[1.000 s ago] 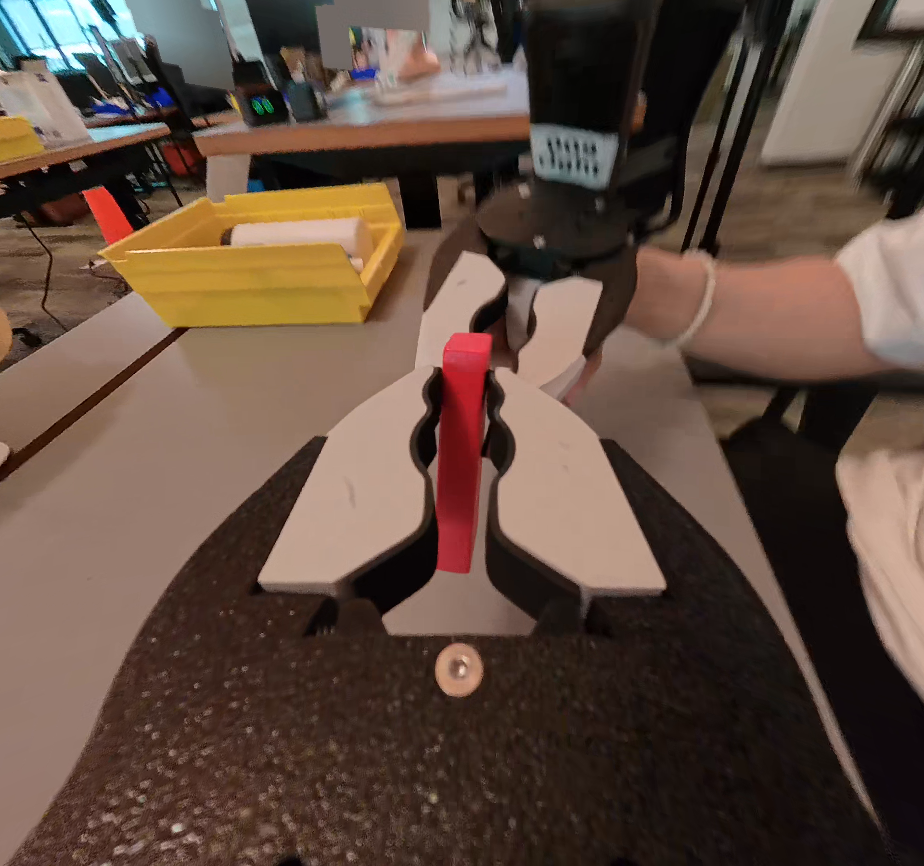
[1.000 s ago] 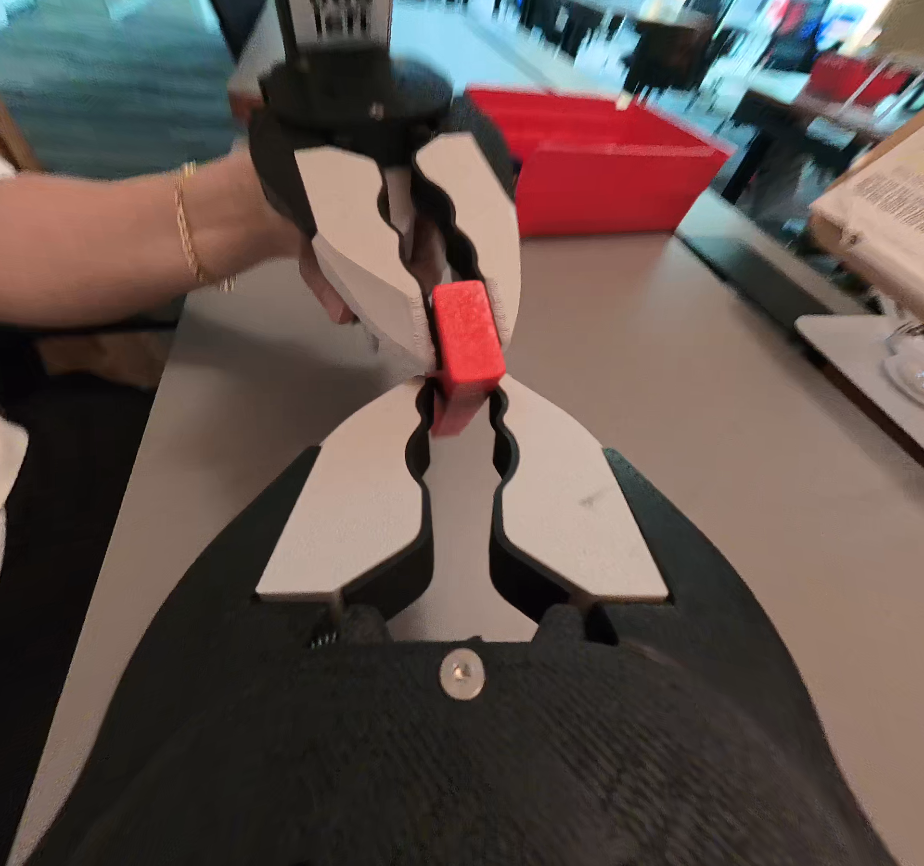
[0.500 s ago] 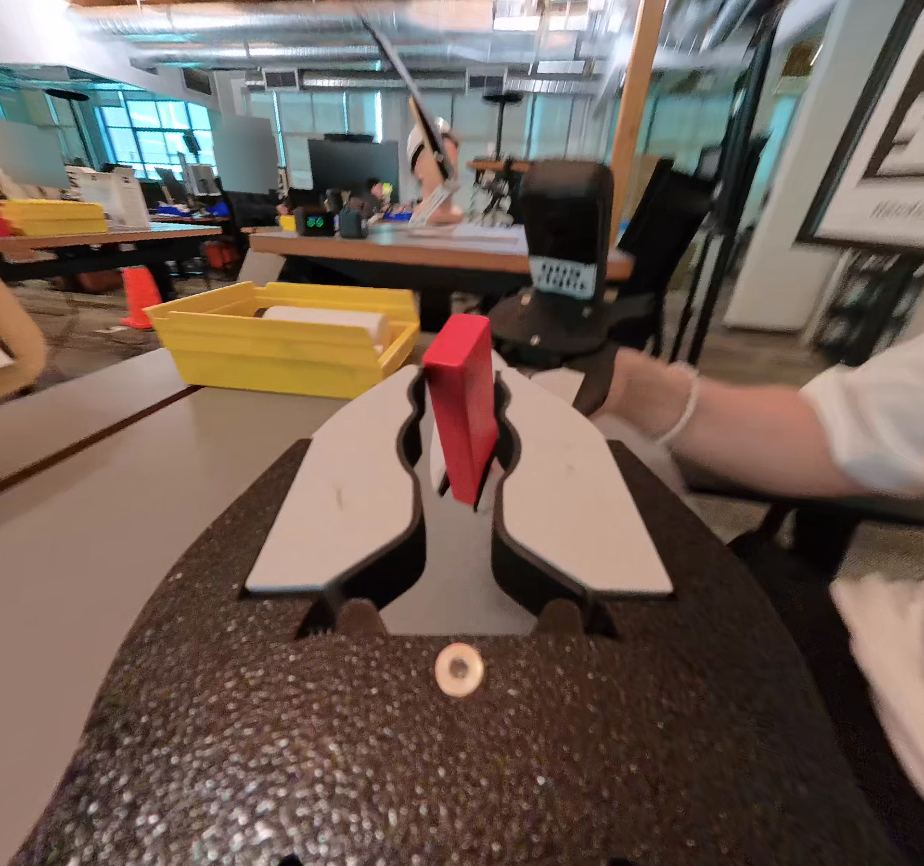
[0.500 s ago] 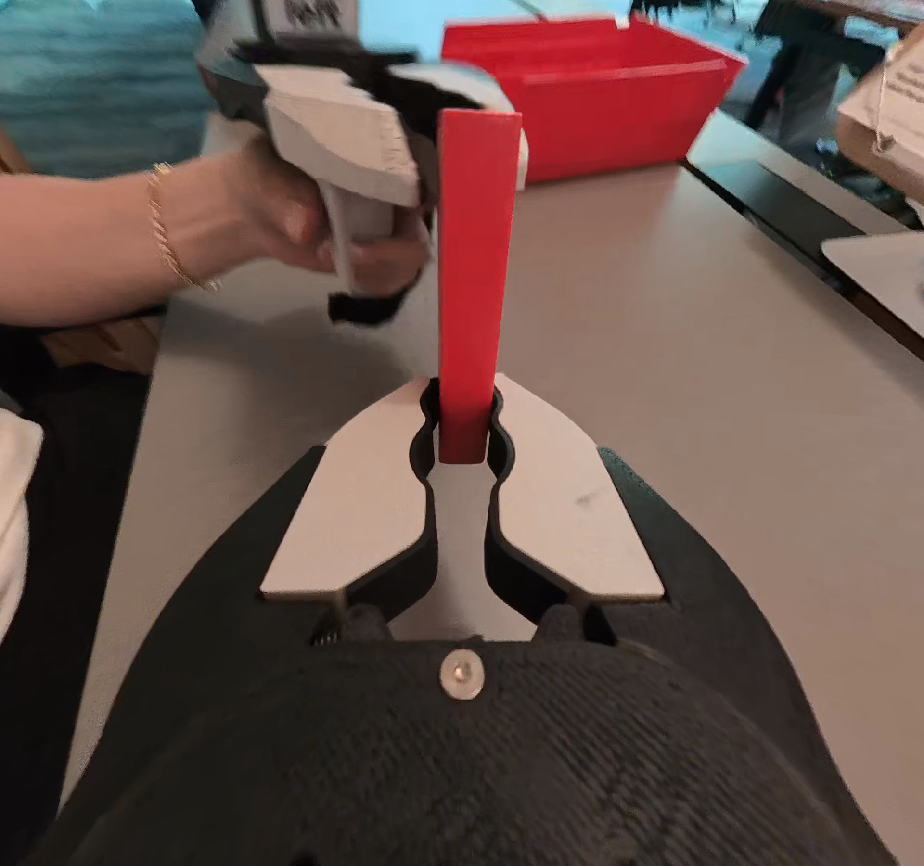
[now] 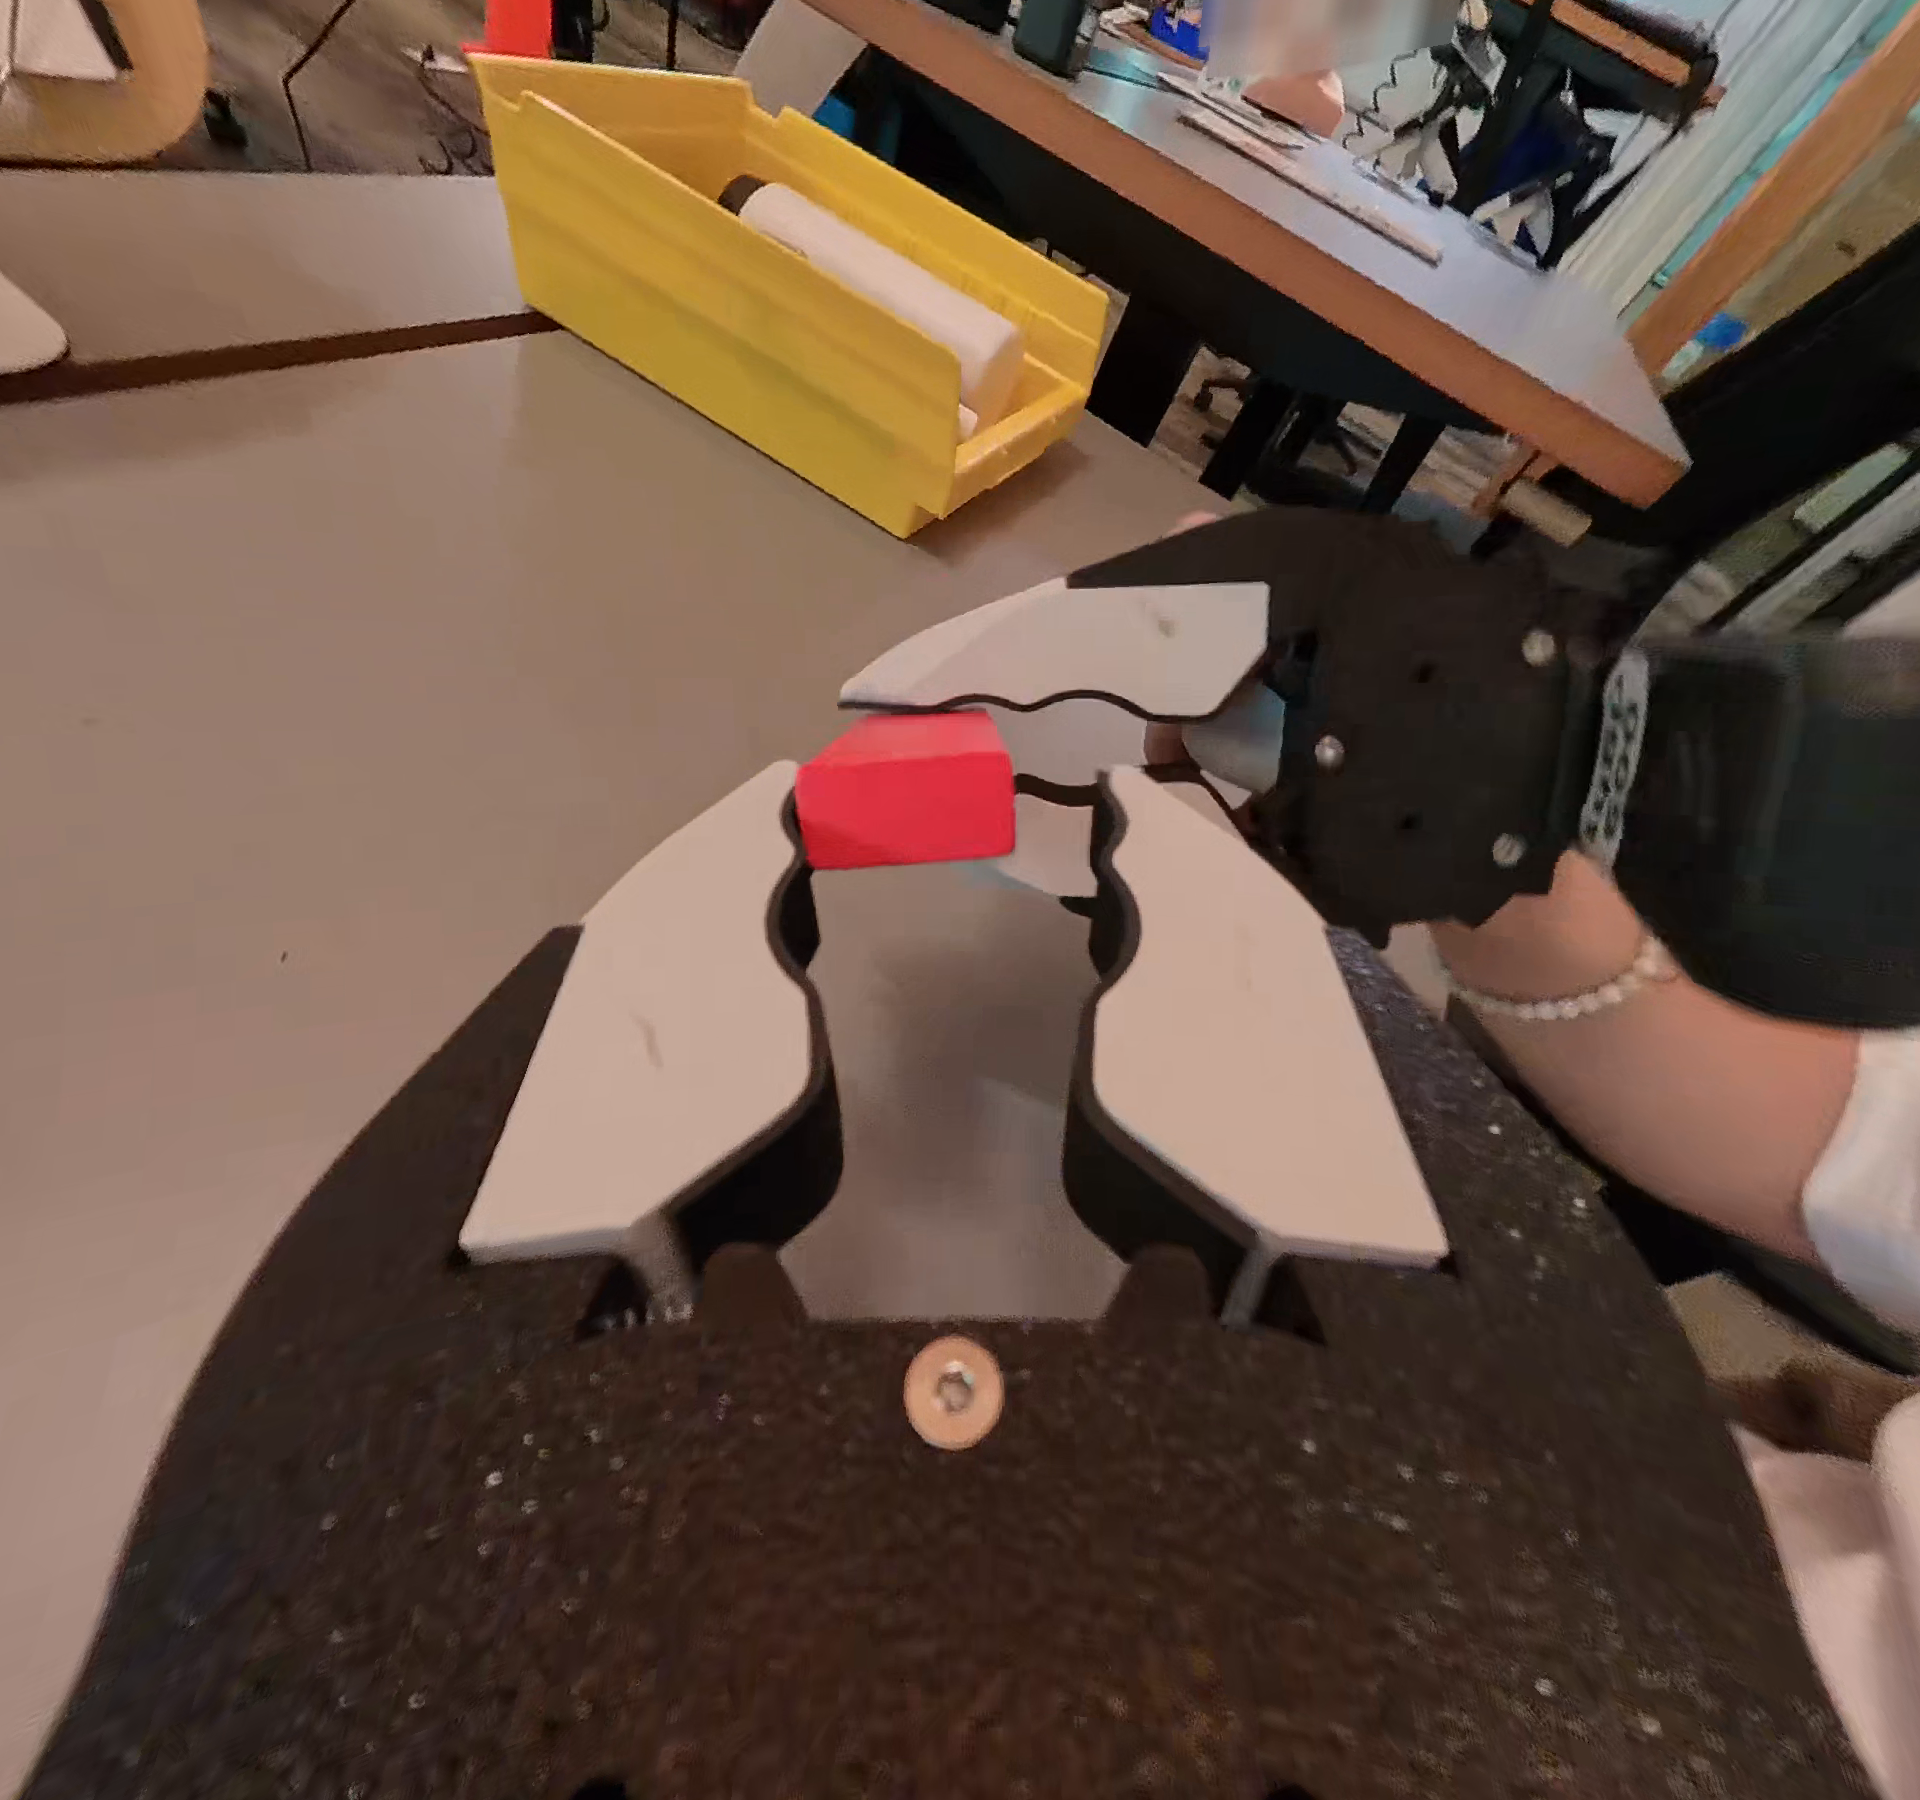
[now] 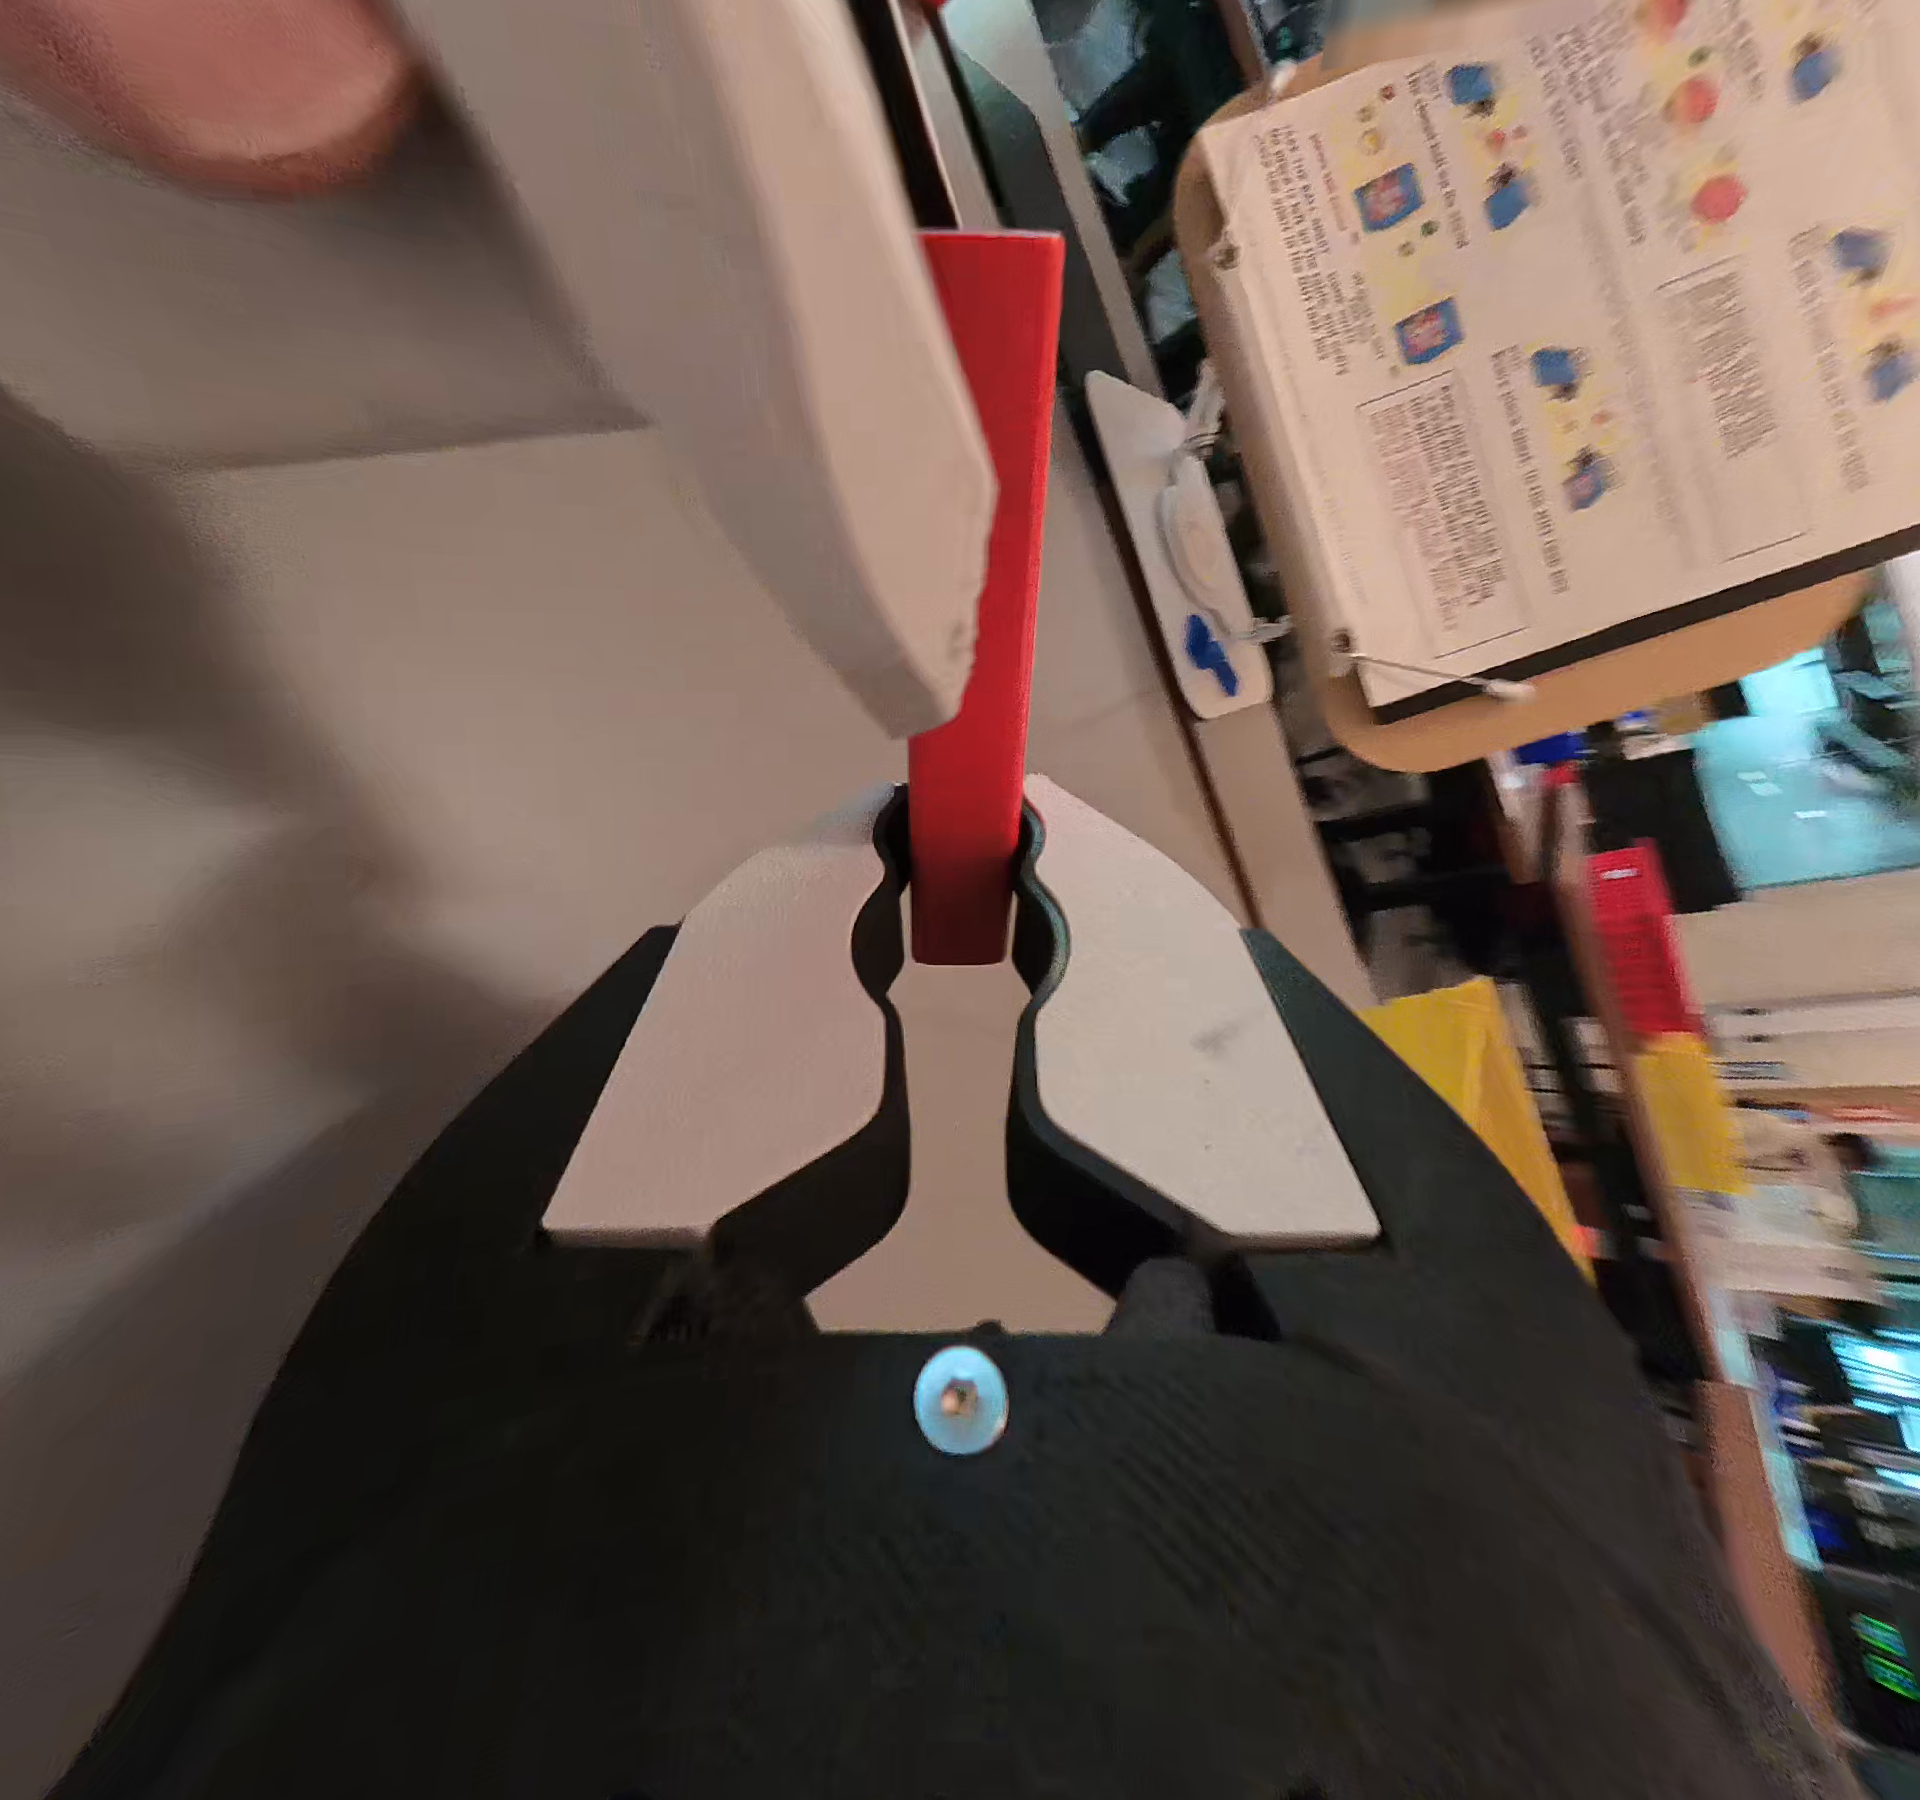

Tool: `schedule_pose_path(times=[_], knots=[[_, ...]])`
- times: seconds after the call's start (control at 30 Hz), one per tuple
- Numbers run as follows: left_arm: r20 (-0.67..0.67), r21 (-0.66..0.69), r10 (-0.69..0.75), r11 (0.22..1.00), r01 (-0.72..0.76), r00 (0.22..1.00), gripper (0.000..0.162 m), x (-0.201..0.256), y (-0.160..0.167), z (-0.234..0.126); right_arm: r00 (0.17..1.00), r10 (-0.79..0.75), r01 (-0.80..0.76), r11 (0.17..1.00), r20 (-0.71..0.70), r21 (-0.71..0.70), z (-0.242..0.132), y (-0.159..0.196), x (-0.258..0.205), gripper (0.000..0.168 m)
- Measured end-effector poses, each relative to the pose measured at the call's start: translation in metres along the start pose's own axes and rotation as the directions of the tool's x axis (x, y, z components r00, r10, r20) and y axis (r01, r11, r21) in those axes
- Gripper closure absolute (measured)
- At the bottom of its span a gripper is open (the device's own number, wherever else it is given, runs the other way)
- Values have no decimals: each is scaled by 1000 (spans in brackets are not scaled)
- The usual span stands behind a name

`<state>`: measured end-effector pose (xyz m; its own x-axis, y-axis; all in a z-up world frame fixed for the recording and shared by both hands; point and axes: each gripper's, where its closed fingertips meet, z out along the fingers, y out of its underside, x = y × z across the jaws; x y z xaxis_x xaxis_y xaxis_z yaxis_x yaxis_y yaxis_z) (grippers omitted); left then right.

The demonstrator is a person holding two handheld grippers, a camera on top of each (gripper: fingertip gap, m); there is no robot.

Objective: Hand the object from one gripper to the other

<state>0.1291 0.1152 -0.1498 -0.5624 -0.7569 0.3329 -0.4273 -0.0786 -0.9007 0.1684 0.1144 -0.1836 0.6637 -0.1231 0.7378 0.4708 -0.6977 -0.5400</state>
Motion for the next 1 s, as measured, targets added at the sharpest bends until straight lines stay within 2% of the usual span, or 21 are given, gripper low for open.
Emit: schedule_pose_path(times=[0.07,0.17,0.23,0.3,0.33,0.37,0.43,0.5,0.57,0.6,0.63,0.67,0.73,0.8,0.87,0.93,1.0], knots=[[2,12,-59,998,59,998,128,-5,-1,-2,996,-70,70,998,-52,-4,0,-1,3,152],[-32,-2,-46,999,46,998,128,-8,2,-4,983,-152,150,988,-99,-24,0,-2,6,152],[-45,1,-3,1000,3,999,128,-9,2,-4,983,-147,147,989,-113,-4,0,-3,7,152],[-87,37,40,999,-37,995,128,-8,-2,-6,996,-59,65,995,-72,82,-2,-7,6,151],[-111,70,74,995,-66,991,128,-7,-5,-8,1000,28,-26,990,-7,137,-4,-10,4,141],[-128,112,107,989,-93,986,128,-7,-10,-12,987,137,-150,970,80,190,-8,-14,3,124],[-180,196,177,970,-141,968,128,-4,-19,-20,878,368,-451,850,307,271,-19,-27,3,104],[-243,300,257,937,-179,936,128,2,-27,-31,670,517,-719,632,533,290,-36,-42,11,97],[-304,385,336,899,-208,891,128,10,-29,-43,423,534,-889,402,732,221,-53,-55,18,96],[-330,404,353,891,-207,875,128,12,-29,-46,335,505,-927,327,796,183,-61,-60,20,99],[-365,406,348,894,-189,864,128,14,-27,-48,311,474,-936,305,824,178,-65,-64,20,101],[-396,398,325,904,-159,859,128,15,-26,-49,350,448,-918,337,822,208,-67,-66,16,102],[-438,383,289,917,-115,851,128,17,-24,-48,496,400,-835,463,771,297,-66,-68,1,95],[-460,384,297,916,-115,837,128,21,-21,-47,588,346,-765,533,731,362,-67,-72,-7,105],[-488,387,302,916,-108,819,128,25,-18,-47,586,377,-782,495,717,379,-65,-74,0,130],[-507,387,284,919,-80,814,128,26,-19,-47,550,361,-805,469,753,363,-68,-75,0,134],[-511,375,293,922,-97,808,128,26,-15,-47,573,347,-782,501,743,370,-68,-73,-2,134]])
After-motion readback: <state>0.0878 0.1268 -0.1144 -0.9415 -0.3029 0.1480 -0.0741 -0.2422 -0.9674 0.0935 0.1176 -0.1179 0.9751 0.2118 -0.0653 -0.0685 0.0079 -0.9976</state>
